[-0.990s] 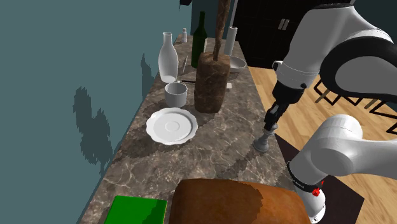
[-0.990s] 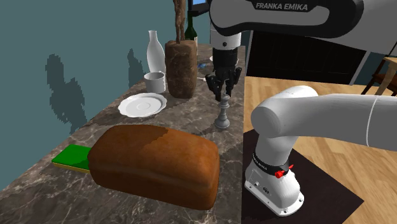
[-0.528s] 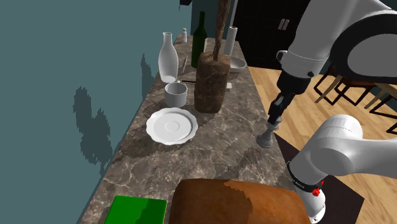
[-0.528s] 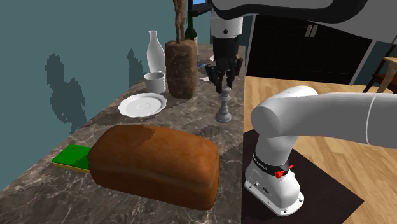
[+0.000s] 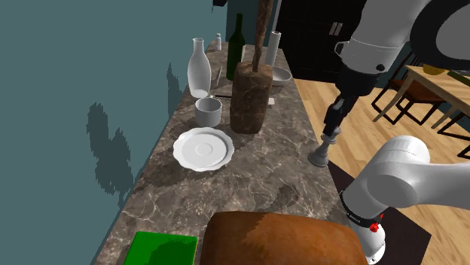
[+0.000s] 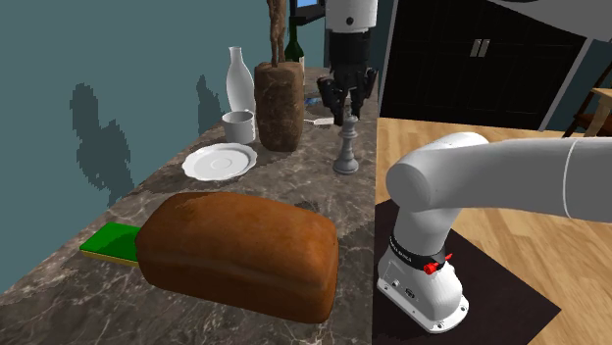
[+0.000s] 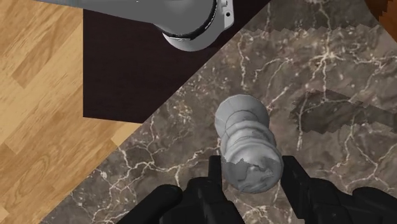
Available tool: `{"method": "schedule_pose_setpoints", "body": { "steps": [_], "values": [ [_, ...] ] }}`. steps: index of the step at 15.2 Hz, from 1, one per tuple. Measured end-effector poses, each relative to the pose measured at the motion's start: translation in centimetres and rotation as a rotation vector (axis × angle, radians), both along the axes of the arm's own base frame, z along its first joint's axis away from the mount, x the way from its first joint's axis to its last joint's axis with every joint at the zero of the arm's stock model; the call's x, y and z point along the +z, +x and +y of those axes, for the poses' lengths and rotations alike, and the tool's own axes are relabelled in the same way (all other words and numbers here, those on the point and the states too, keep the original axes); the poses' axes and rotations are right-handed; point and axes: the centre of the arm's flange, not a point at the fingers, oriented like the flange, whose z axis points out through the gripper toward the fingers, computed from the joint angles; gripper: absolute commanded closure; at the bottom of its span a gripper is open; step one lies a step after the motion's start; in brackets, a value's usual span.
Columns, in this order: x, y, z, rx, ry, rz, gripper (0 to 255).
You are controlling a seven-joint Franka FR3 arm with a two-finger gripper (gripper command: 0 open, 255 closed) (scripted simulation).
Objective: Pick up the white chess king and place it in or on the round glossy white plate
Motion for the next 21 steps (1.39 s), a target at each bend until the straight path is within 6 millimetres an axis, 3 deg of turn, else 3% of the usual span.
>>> {"method": "schedule_pose_setpoints", "body": {
  "steps": [2,6,21],
  "values": [
    [0.8,-0.1,0.0,0.000,0.000,0.000,255],
    [1.9,2.7,2.5,0.000,-0.001,0.000,255],
    [5.0,17.8,15.0,0.000,-0.002,0.000,255]
  ]
}}
